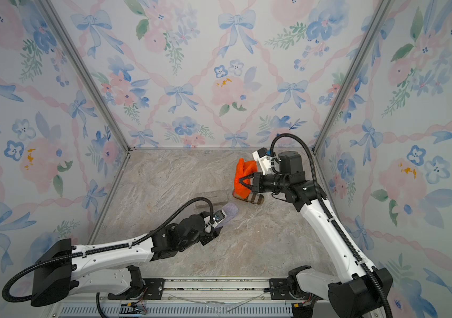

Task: Wipe the eyeglass case
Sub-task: Wipe the dirt from the eyeglass case.

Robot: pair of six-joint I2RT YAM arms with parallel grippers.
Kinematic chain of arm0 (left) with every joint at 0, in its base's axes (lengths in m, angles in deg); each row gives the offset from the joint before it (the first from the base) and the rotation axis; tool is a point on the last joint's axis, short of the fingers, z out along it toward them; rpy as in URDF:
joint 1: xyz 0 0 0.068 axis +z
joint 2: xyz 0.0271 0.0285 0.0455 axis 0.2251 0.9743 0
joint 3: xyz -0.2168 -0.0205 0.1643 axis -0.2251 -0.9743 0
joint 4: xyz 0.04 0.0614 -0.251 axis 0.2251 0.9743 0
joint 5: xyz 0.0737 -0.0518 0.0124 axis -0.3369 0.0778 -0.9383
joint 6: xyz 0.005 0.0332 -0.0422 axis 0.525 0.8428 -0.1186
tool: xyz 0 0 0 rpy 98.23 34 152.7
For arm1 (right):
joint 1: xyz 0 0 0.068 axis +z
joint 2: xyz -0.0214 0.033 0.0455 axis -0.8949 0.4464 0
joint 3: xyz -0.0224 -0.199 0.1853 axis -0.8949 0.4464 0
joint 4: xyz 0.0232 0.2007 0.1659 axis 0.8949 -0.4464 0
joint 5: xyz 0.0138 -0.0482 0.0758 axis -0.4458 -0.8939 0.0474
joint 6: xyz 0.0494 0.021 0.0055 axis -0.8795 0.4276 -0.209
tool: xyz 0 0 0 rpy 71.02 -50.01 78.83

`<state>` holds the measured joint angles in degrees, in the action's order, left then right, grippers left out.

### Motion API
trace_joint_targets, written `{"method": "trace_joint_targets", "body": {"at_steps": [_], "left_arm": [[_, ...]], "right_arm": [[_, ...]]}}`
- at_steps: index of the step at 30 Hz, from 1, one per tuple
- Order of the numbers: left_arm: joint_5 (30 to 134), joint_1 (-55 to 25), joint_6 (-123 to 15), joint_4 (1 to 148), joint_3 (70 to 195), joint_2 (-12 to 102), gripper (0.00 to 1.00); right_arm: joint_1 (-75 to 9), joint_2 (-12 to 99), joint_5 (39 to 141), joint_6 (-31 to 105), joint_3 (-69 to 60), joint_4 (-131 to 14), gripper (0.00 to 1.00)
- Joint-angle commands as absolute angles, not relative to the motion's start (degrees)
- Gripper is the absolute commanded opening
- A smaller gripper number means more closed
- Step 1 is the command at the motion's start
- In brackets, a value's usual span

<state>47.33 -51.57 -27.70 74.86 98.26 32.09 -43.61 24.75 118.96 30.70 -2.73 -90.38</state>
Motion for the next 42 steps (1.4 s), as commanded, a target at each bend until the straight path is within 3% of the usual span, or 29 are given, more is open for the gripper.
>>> {"method": "trace_joint_targets", "body": {"at_steps": [1,11,20,30,38,42], "left_arm": [[38.5,-52.83,-19.36,68.05,98.35,33.27,0.18],[28.42,-56.79,-5.74,65.38,101.22,36.75,0.16],[28.7,-56.14,-6.27,64.79,100.49,33.29,0.16],[29.69,-56.08,-6.59,64.79,101.2,35.8,0.15],[28.72,-55.89,-8.92,66.92,100.8,33.67,0.15],[28.97,-55.74,-9.72,66.38,100.56,33.49,0.15]], "right_arm": [[-40.5,27.66,118.33,28.46,-5.89,-91.86,0.0],[-33.34,34.99,121.29,23.82,3.26,-85.51,0.0],[-43.44,27.15,122.21,32.47,11.12,-100.2,0.0],[-31.76,31.93,123.01,24.48,9.05,-89.1,0.0],[-43.47,28.32,122.81,35.91,10.6,-104.67,0.0],[-41.15,27.83,122.65,32.49,12.06,-99.86,0.0]]}}
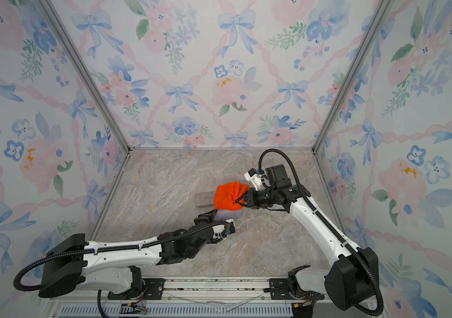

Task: Wipe the eyeglass case
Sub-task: Wipe the dirt from the eyeglass case.

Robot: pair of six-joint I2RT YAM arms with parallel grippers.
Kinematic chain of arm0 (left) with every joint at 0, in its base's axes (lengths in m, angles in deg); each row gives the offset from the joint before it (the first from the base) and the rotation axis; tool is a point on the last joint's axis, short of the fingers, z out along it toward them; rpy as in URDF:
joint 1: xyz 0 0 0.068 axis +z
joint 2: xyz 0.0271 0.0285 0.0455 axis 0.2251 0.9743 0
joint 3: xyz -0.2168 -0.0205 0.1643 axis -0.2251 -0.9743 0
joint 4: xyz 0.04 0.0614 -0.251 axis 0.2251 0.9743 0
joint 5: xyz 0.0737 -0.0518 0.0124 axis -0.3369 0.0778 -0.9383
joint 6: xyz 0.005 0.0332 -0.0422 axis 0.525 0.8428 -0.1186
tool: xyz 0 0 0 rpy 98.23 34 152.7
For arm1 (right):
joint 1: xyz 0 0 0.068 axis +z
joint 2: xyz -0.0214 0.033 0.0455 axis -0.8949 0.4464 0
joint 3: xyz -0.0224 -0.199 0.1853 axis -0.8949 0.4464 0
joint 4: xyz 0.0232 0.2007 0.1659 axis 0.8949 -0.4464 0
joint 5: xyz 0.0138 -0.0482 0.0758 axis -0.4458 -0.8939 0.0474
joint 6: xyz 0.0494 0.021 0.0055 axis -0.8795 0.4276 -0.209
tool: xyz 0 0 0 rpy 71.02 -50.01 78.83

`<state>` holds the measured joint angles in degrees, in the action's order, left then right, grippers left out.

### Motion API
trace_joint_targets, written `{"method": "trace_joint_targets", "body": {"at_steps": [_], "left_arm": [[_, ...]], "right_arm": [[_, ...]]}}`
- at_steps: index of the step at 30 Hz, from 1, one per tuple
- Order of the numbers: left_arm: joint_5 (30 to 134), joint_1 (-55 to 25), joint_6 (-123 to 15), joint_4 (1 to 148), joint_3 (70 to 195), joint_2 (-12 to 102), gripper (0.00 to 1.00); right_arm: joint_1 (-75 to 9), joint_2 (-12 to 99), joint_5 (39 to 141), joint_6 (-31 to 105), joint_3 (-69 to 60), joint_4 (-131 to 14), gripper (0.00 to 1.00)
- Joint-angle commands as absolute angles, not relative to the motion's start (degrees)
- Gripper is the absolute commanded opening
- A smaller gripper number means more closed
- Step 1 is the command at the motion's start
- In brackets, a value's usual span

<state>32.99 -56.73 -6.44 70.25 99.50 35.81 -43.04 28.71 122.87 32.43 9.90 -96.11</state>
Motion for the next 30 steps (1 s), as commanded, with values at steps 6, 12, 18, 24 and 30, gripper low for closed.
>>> {"method": "trace_joint_targets", "body": {"at_steps": [6,12,18,24,30], "left_arm": [[28.89,-55.73,-10.44,66.2,101.24,34.79,0.15],[29.47,-54.38,-12.61,67.32,100.36,31.65,0.15],[34.09,-51.87,-20.45,74.45,100.94,27.3,0.15],[57.44,-42.18,-32.69,87.35,107.26,25.85,0.15],[85.92,-33.26,-43.07,89.82,111.61,28.16,0.16]], "right_arm": [[-31.73,30.65,122.72,25.45,12.82,-88.48,0.0],[-43.83,26.34,120.54,35.42,15.95,-100.55,0.0],[-52.65,17.93,119.2,34.53,16.55,-98.42,0.0],[-52.31,10.54,120.46,30.87,16.77,-90.19,0.0],[-37.11,3.79,110.66,32.97,15.72,-86.7,0.0]]}}
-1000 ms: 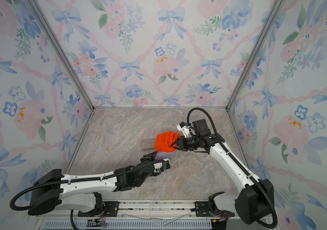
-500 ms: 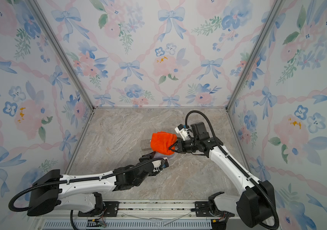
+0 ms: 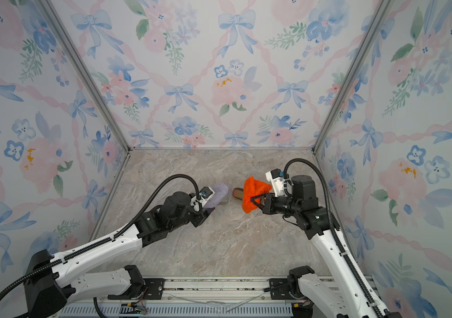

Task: Wipe the eyeglass case
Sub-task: Wipe the dirt from the eyeglass case.

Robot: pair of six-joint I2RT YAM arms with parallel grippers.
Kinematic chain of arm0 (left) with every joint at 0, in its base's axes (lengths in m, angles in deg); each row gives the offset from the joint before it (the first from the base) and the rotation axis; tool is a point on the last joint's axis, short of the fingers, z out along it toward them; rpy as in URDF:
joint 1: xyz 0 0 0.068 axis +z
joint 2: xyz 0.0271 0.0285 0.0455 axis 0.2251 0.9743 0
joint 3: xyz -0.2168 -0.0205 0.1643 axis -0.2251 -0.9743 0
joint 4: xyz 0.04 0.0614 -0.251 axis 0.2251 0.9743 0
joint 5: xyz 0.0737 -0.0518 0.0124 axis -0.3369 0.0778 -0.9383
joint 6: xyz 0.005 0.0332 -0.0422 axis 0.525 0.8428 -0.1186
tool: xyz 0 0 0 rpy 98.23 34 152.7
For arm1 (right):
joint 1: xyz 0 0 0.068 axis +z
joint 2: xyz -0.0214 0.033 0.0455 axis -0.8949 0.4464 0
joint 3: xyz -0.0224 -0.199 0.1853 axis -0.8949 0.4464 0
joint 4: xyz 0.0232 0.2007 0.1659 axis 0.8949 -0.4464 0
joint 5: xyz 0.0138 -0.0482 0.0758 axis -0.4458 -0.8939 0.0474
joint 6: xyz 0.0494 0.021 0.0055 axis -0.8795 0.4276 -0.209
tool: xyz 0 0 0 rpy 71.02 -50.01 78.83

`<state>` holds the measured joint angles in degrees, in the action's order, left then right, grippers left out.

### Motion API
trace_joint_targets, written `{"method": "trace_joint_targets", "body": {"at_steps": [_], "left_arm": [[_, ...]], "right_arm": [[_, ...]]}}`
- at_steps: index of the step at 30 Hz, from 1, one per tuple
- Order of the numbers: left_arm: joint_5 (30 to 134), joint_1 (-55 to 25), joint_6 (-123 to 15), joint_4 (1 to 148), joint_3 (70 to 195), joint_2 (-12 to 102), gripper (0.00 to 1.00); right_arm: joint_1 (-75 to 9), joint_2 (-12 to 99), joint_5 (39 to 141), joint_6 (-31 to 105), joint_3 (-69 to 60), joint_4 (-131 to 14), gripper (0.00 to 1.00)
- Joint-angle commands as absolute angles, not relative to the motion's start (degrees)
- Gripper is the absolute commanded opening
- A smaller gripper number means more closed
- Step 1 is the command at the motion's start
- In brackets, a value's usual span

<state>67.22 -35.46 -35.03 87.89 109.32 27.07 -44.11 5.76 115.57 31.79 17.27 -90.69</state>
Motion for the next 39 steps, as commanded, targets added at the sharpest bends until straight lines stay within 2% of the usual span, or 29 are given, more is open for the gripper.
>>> {"method": "trace_joint_targets", "body": {"at_steps": [1,4,8,11,13,16,22,25,29,35,39], "left_arm": [[89.61,-32.68,-44.45,89.62,112.42,29.17,0.16],[97.88,-32.37,-46.47,88.78,114.0,31.01,0.16],[107.31,-32.35,-48.1,86.65,114.12,31.14,0.17],[108.61,-32.26,-49.23,85.61,113.23,29.65,0.16],[108.9,-31.85,-50.42,84.27,112.18,28.17,0.16],[110.05,-30.85,-52.67,81.53,110.58,27.03,0.17],[110.32,-29.75,-53.86,80.84,110.09,28.65,0.16],[113.42,-27.28,-57.07,77.12,108.42,28.06,0.17],[116.01,-25.47,-59.2,74.9,107.23,27.17,0.17],[117.02,-24.85,-63.48,68.91,104.48,26.88,0.17],[117.5,-24.87,-62.2,71.74,105.34,27.77,0.17]], "right_arm": [[-32.97,4.0,108.33,33.4,15.55,-85.61,0.0],[-24.22,7.99,104.06,35.21,14.31,-83.59,0.0],[-26.21,13.62,103.03,40.11,13.22,-85.2,0.0],[-34.13,16.58,105.81,42.39,13.05,-87.04,0.0],[-35.71,16.92,104.14,44.49,12.18,-89.56,0.0],[-33.83,15.47,104.09,42.84,13.28,-86.85,0.0],[-22.08,15.91,106.68,36.92,17.51,-76.15,0.0],[-24.7,14.62,103.04,39.68,17.7,-80.42,0.0],[-33.74,11.48,108.85,36.27,20.78,-77.49,0.0],[-29.42,10.37,106.62,31.28,25.32,-66.77,0.0],[-29.46,12.56,105.87,30.53,25.58,-61.51,0.0]]}}
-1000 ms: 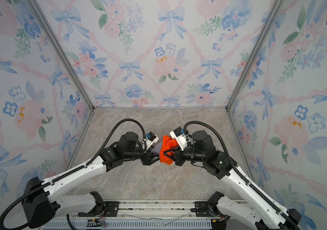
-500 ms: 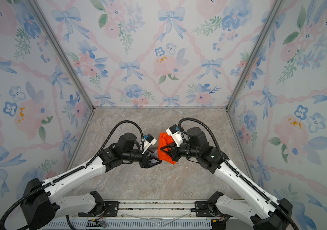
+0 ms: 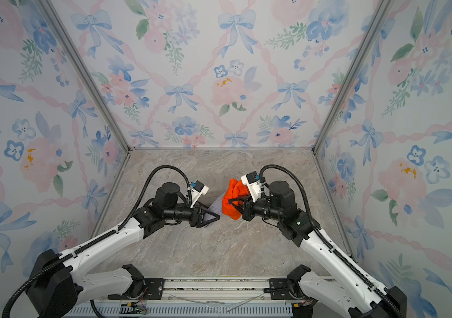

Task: Wipe the eyeglass case
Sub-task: Wipe the dirt from the eyeglass case.

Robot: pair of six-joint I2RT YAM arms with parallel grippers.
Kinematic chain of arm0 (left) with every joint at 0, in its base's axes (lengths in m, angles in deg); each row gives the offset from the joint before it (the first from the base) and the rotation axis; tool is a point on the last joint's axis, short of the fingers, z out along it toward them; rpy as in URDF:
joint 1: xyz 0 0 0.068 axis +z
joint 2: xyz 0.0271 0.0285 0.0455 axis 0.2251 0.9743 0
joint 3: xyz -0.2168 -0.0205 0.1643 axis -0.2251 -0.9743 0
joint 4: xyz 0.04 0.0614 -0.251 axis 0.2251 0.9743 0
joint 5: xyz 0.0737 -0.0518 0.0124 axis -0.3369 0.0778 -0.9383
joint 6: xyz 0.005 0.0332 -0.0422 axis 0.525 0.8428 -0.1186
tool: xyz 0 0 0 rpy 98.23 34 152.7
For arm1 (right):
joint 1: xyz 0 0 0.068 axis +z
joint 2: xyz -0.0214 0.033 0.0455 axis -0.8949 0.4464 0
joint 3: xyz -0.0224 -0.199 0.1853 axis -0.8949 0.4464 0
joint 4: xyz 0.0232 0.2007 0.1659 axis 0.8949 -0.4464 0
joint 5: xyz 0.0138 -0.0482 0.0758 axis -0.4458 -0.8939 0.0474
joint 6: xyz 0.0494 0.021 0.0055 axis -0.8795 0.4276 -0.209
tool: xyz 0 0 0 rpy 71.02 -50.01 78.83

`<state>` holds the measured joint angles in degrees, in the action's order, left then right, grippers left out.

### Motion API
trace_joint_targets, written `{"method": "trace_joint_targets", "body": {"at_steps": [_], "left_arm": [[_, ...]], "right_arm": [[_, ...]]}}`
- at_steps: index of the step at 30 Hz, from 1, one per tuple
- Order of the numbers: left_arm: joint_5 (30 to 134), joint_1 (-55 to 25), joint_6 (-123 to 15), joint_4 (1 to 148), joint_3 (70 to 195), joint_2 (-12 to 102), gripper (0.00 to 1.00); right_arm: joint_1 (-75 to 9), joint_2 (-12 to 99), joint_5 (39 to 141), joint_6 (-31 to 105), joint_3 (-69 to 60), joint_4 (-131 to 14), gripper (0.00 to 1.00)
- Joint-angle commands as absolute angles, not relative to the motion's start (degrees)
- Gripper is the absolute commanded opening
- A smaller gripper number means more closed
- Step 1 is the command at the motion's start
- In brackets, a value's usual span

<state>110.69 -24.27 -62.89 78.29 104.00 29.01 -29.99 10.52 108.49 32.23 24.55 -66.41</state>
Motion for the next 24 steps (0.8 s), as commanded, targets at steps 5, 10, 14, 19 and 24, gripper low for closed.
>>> {"method": "trace_joint_targets", "body": {"at_steps": [5,10,14,19,24], "left_arm": [[116.85,-24.74,-60.95,73.36,105.75,26.39,0.17],[117.31,-24.35,-61.51,70.8,106.51,28.42,0.17],[118.94,-24.35,-61.45,70.98,107.37,29.35,0.17],[118.01,-23.86,-61.13,71.52,106.3,27.51,0.17],[119.11,-23.74,-61.68,69.87,106.85,29.38,0.17]], "right_arm": [[-29.4,15.55,107.48,32.36,21.67,-64.18,0.0],[-26.06,16.63,107.07,33.14,22.53,-63.74,0.0],[-34.88,16.23,110.39,32.65,26.62,-61.54,0.0],[-36.06,14.6,114.45,27.73,29.18,-56.97,0.0],[-28.88,15.25,112.15,29.28,27.45,-59.83,0.0]]}}
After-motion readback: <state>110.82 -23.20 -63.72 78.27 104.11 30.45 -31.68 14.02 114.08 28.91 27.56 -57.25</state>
